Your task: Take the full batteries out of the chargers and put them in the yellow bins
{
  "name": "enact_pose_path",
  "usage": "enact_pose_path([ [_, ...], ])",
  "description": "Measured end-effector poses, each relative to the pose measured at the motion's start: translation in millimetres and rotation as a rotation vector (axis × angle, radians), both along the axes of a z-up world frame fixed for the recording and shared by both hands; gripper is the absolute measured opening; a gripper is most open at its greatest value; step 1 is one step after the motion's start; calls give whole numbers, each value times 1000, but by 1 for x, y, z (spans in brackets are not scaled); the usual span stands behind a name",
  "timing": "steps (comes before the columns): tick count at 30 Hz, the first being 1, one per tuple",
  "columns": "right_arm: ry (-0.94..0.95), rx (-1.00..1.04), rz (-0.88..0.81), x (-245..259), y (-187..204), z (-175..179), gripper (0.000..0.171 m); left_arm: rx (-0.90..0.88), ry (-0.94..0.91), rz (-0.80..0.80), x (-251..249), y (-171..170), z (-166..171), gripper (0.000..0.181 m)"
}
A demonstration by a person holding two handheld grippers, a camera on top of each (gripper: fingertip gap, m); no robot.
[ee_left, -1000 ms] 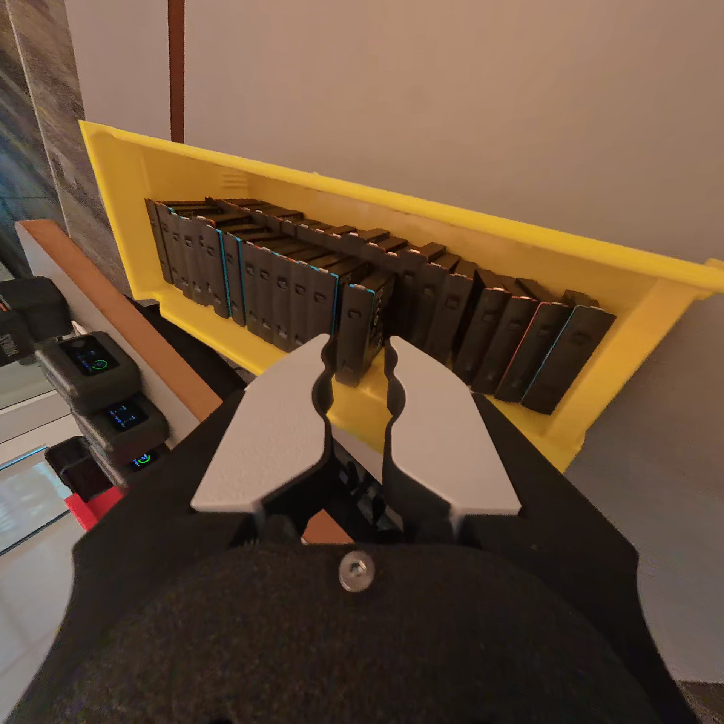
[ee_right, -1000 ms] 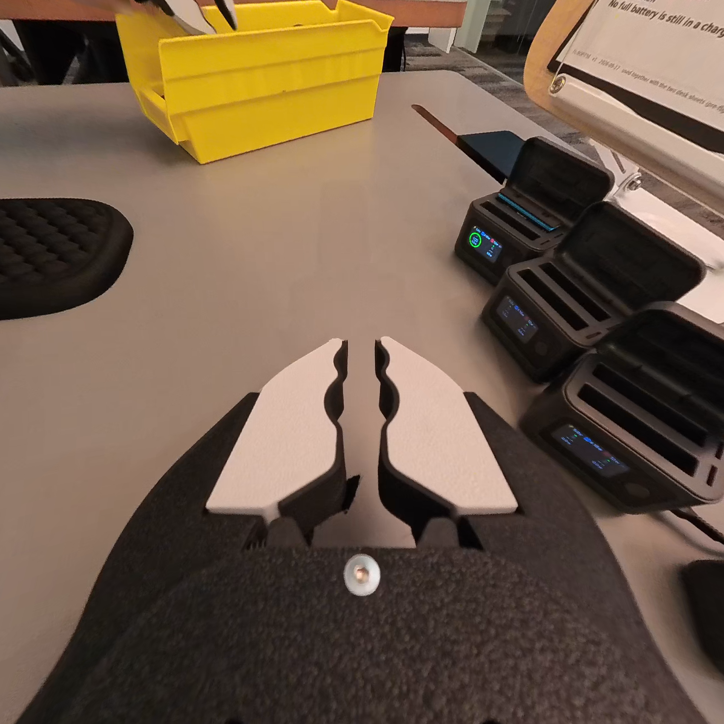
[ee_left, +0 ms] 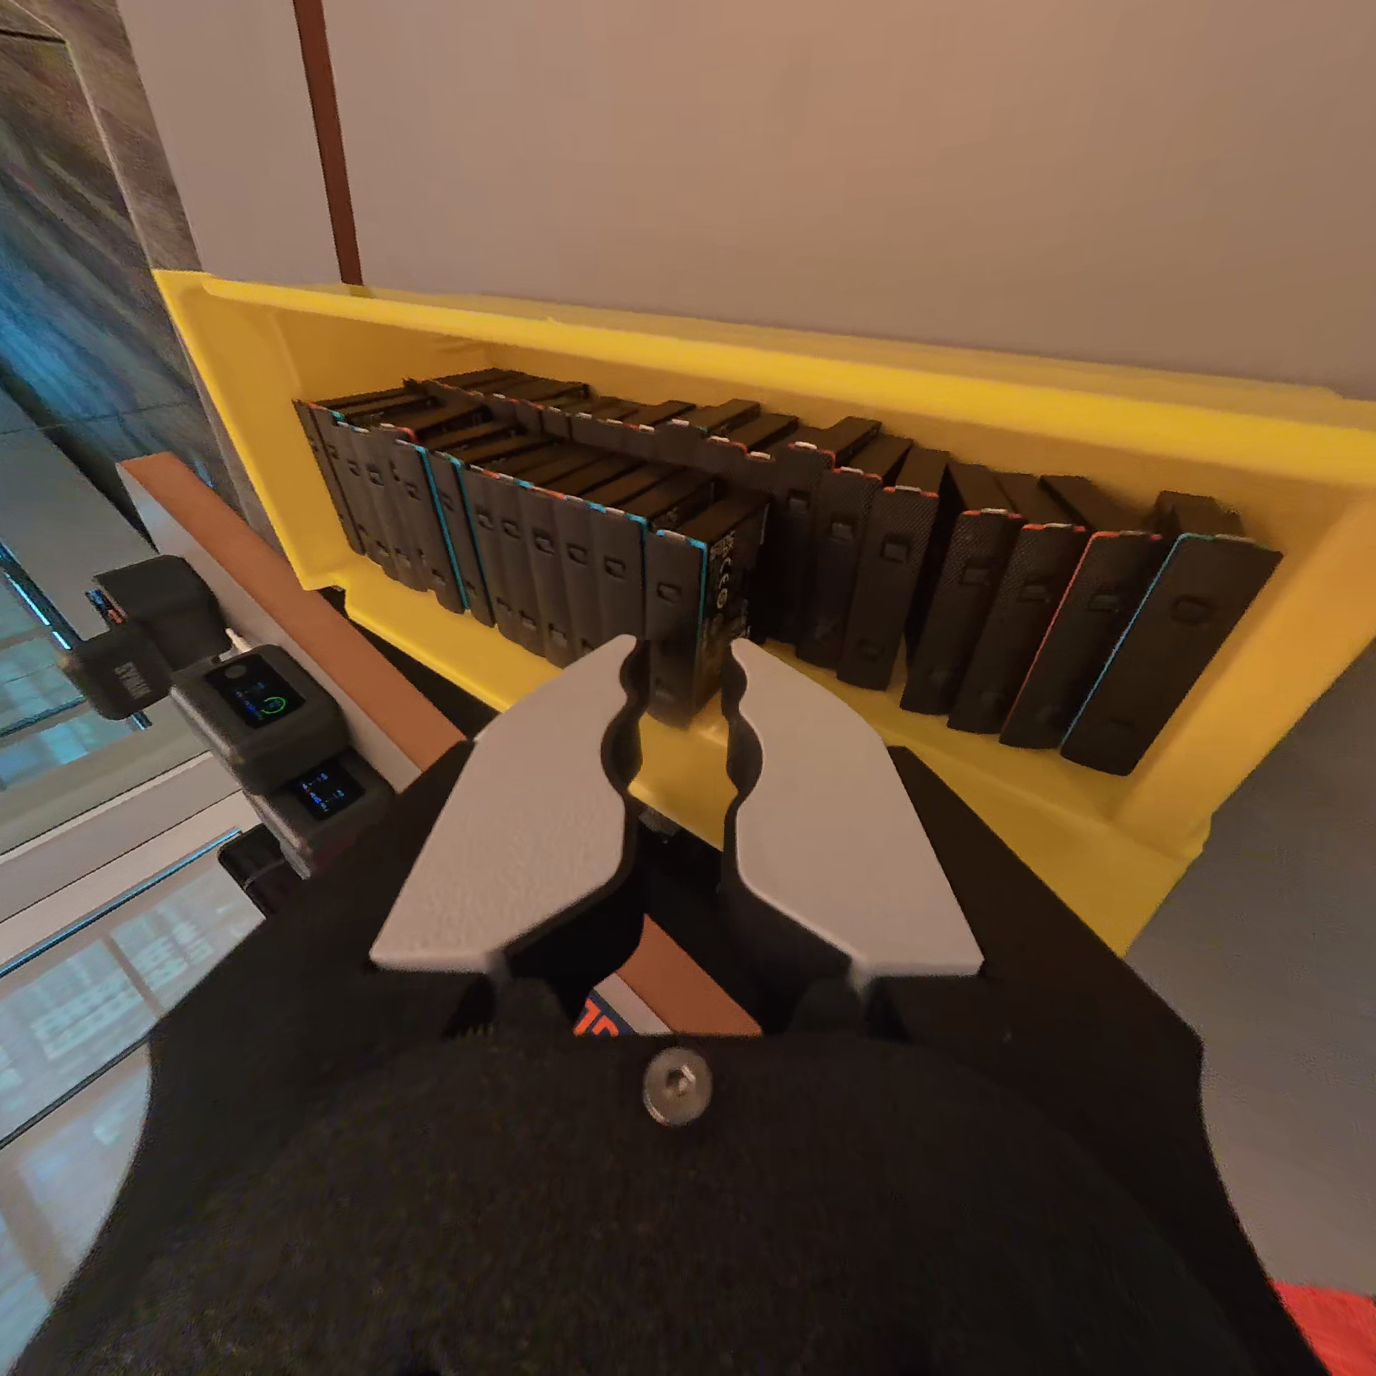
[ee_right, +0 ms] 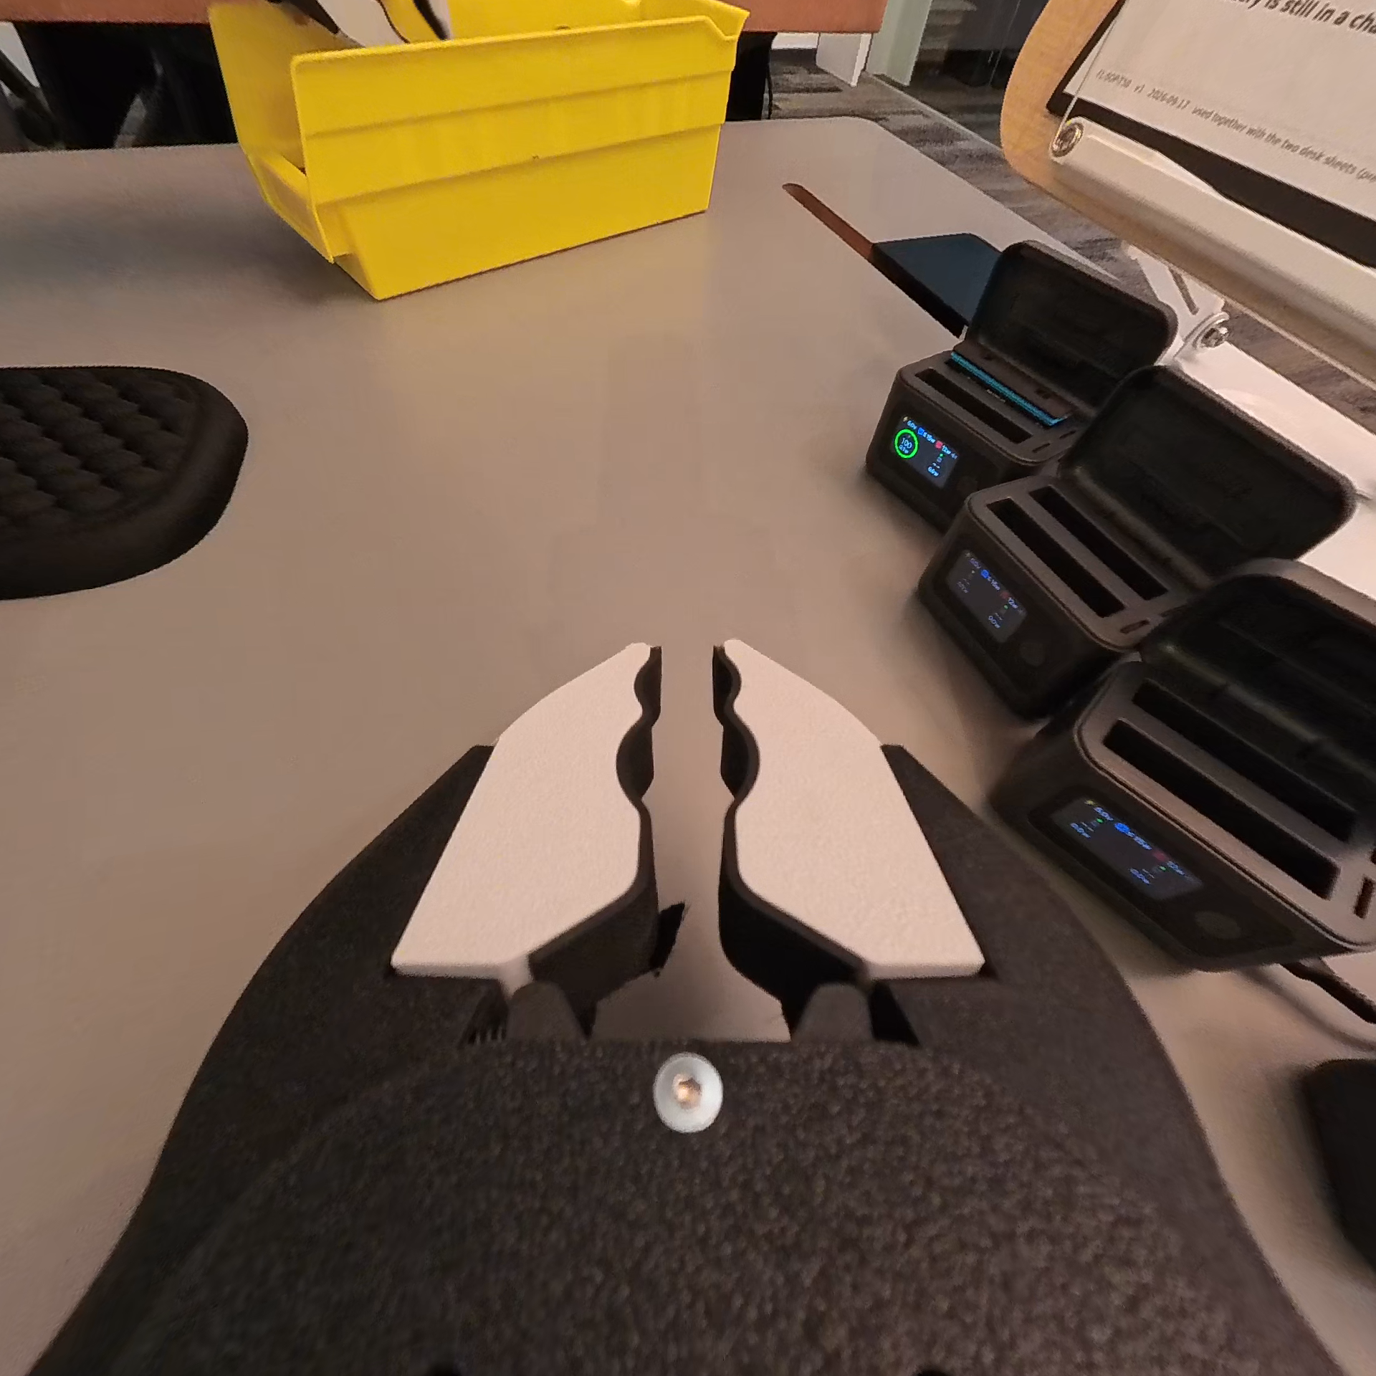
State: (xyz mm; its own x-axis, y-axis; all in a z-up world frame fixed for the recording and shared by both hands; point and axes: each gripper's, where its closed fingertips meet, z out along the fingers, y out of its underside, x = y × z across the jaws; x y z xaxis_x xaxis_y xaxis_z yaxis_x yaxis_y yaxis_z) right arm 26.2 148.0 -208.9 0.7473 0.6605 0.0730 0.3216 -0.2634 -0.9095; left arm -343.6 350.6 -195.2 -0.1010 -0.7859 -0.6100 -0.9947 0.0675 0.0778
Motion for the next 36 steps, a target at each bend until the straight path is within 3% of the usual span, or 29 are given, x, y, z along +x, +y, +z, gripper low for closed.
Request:
enact_pose_path([
  [12,5,2,-5,2,0,1,13,-10,43,-7,4,-2,-5,19],
  [16,4,4,-5,2,0,2,13,-97,46,27,3,-10,-8,31],
  [19,5,7,-6,2,0,3,13,-70,118,-5,-1,-3,-9,16],
  [27,7,10,-6,2,0,4,13,-71,111,-18,2,-4,-10,16],
  [32,13,12,-4,2,0,5,13,-3,39,7,1,-11,23,16],
  [36,12,16,6,-1,-1,4,13,52,-86,-48,28,-28,62,16],
])
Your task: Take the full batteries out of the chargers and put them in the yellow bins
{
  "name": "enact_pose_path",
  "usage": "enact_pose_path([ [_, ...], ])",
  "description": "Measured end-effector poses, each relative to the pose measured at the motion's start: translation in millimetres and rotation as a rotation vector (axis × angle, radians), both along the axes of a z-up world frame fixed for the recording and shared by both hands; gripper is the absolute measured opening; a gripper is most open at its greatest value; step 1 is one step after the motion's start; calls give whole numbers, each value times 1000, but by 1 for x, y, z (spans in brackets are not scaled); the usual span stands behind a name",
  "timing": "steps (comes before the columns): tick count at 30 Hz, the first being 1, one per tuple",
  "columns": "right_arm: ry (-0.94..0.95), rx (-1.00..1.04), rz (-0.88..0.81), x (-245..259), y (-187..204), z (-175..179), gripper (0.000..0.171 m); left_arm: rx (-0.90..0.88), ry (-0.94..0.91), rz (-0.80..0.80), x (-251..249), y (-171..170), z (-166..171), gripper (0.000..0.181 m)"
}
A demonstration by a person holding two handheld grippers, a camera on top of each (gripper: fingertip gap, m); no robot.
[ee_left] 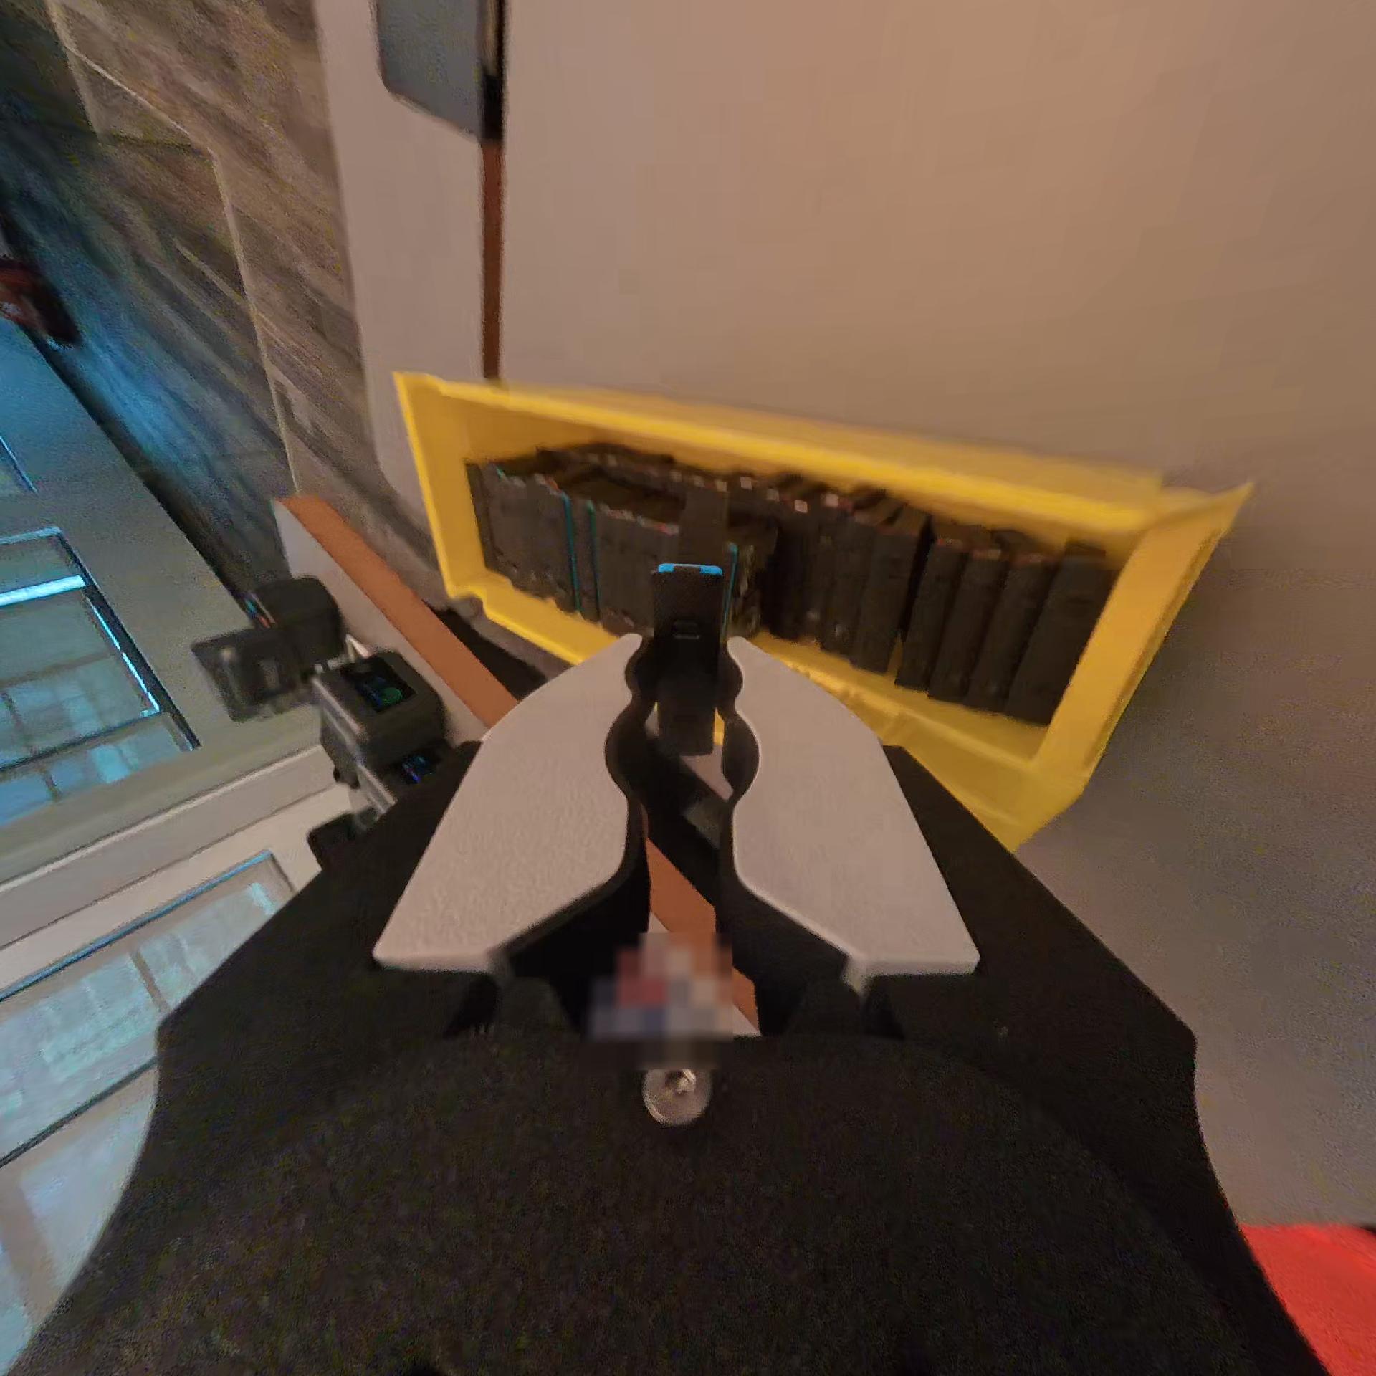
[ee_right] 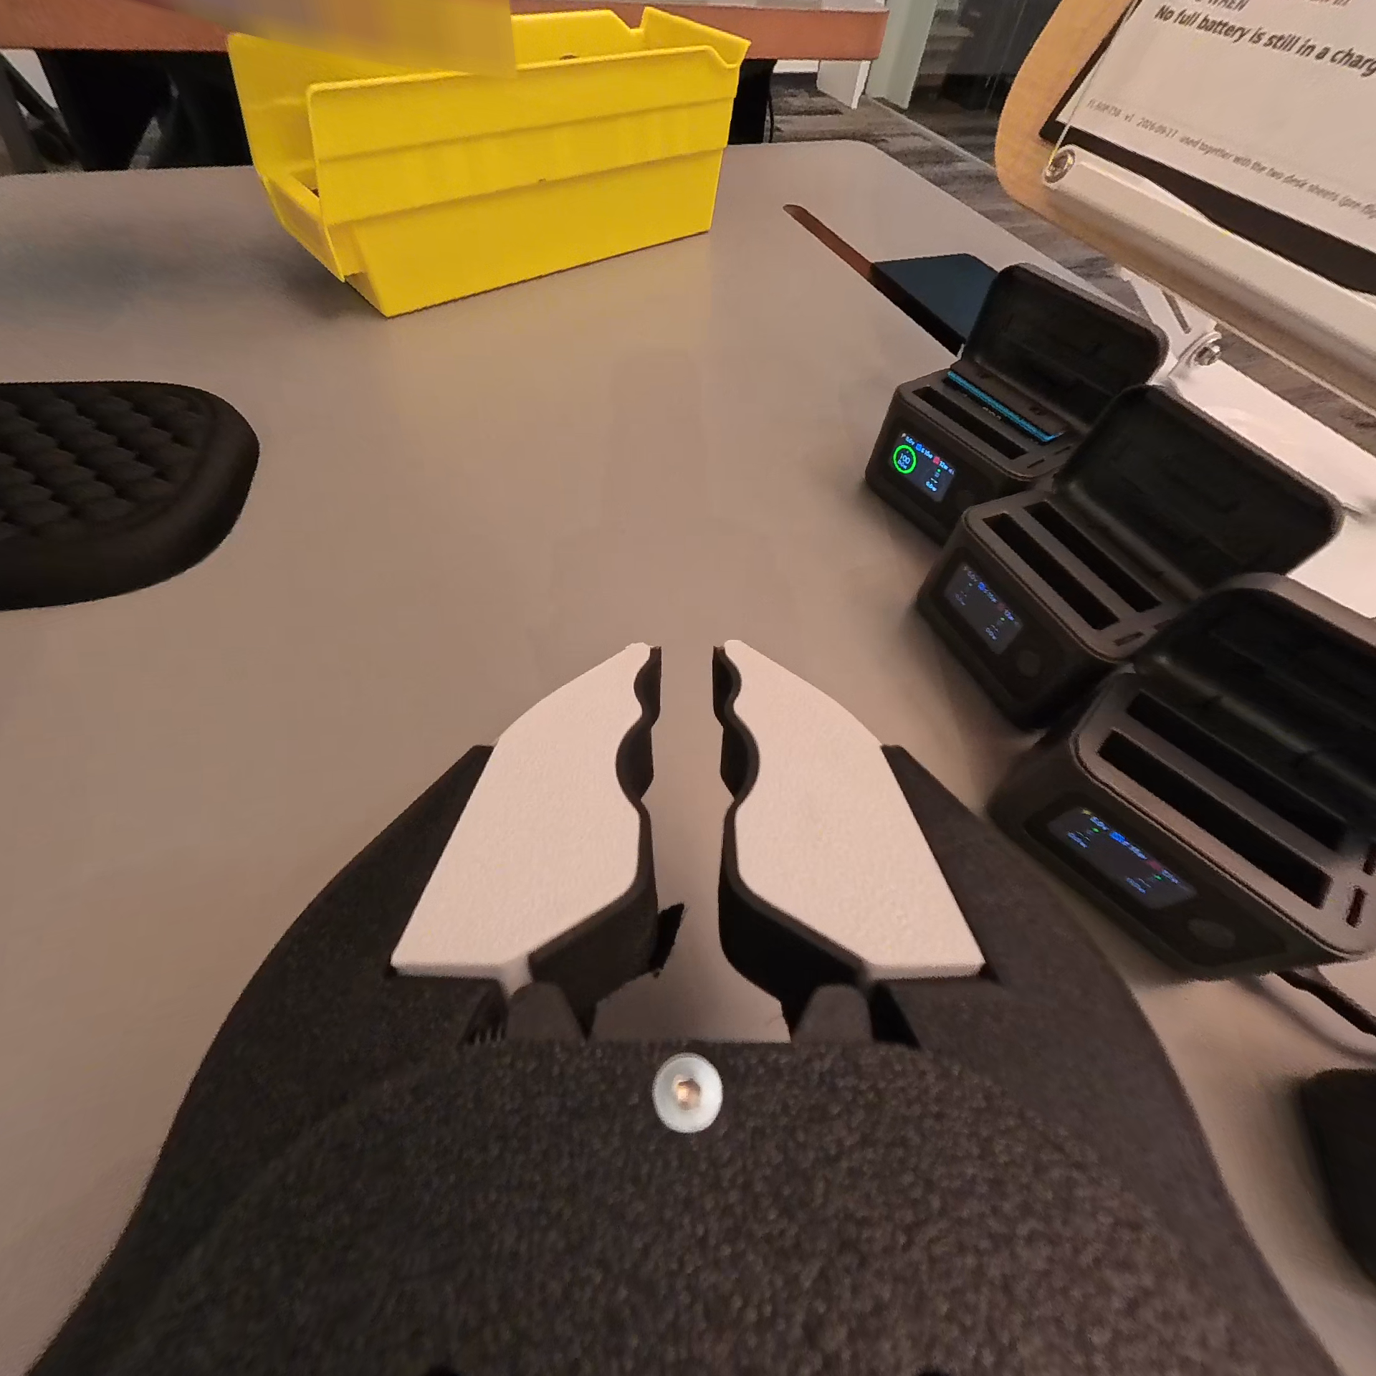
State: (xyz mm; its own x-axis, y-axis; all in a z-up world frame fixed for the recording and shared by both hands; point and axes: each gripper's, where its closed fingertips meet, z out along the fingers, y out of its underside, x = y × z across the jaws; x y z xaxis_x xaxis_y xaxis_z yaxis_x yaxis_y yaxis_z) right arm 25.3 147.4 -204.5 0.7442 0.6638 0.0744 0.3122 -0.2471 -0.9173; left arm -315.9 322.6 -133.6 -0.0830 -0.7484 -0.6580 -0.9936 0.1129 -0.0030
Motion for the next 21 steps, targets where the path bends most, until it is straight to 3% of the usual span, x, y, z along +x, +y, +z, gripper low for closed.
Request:
enact_pose_path([
  [4,4,12,8,-3,-1,3,13,-36,-129,-137,58,-30,18,16],
  [10,-4,11,18,-5,-2,2,13,-155,-187,-320,164,-63,8,15],
  [21,-15,14,25,-4,-3,2,13,-319,-7,-260,300,-24,-41,16],
])
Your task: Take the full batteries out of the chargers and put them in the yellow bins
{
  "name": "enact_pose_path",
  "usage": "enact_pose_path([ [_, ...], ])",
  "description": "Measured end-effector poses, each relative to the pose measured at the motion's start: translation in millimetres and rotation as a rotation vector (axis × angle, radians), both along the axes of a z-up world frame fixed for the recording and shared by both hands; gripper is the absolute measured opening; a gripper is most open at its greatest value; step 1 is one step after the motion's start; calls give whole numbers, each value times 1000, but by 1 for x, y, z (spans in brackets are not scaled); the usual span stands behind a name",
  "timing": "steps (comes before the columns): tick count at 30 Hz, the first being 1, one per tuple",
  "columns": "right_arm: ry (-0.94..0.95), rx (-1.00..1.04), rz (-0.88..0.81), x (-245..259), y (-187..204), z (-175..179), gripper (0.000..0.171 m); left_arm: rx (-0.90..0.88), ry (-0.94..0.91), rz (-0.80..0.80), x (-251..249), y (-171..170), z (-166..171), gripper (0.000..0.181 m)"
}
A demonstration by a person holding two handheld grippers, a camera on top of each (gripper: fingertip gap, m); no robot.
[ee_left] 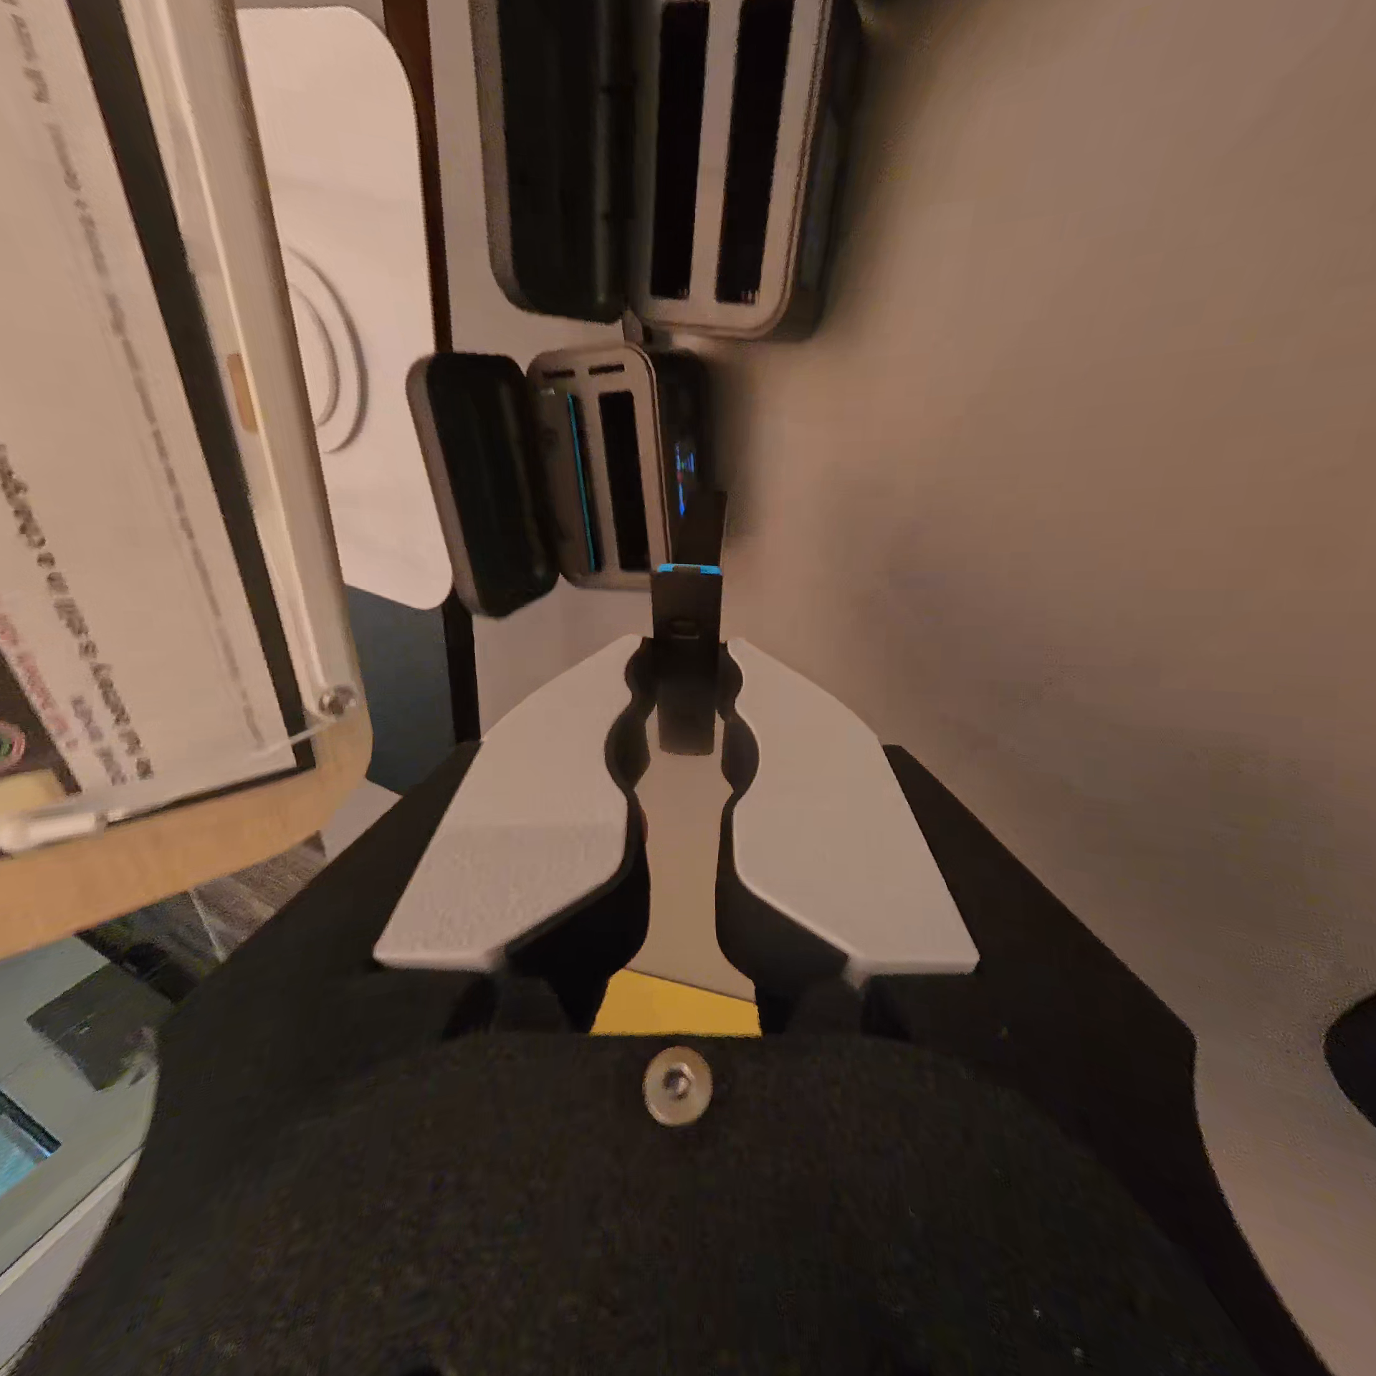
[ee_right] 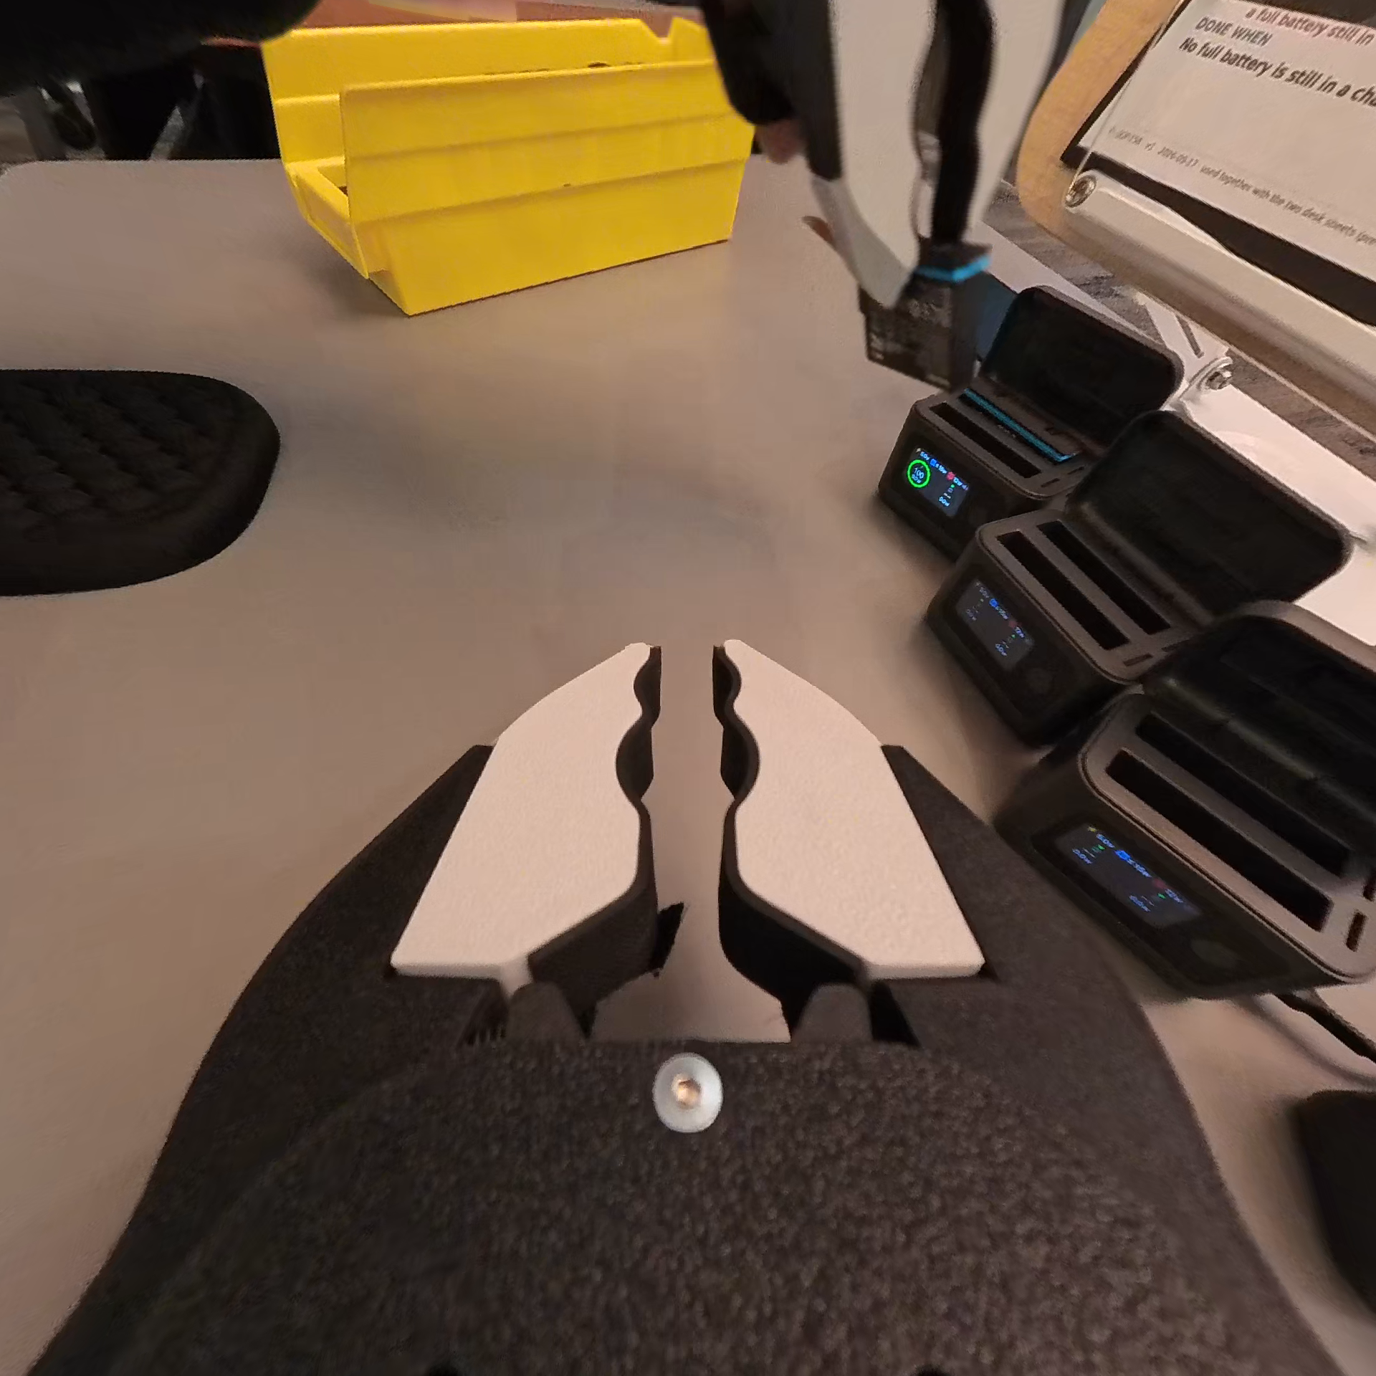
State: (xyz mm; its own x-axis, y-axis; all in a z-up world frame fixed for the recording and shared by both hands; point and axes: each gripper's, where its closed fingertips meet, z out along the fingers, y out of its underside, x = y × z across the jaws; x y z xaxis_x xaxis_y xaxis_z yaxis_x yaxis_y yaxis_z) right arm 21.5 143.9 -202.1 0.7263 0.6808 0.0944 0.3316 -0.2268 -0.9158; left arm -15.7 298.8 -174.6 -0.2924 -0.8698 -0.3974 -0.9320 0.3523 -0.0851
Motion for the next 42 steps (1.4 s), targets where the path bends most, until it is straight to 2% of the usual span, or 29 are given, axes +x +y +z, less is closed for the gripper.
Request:
enact_pose_path([
  [6,-6,1,5,-1,-1,0,13,-61,96,32,29,19,-12,16],
  [12,-10,4,6,0,-1,1,13,-123,168,70,36,30,-22,16],
  [21,-11,5,7,1,-1,1,13,-185,266,108,35,35,-36,16],
  [29,-9,6,8,1,-1,2,13,-178,260,73,43,35,-44,16],
  [33,-5,10,7,2,-1,4,13,-197,206,66,44,34,-44,15],
  [42,-5,5,8,2,-1,2,13,-331,-45,49,48,33,-41,15],
])
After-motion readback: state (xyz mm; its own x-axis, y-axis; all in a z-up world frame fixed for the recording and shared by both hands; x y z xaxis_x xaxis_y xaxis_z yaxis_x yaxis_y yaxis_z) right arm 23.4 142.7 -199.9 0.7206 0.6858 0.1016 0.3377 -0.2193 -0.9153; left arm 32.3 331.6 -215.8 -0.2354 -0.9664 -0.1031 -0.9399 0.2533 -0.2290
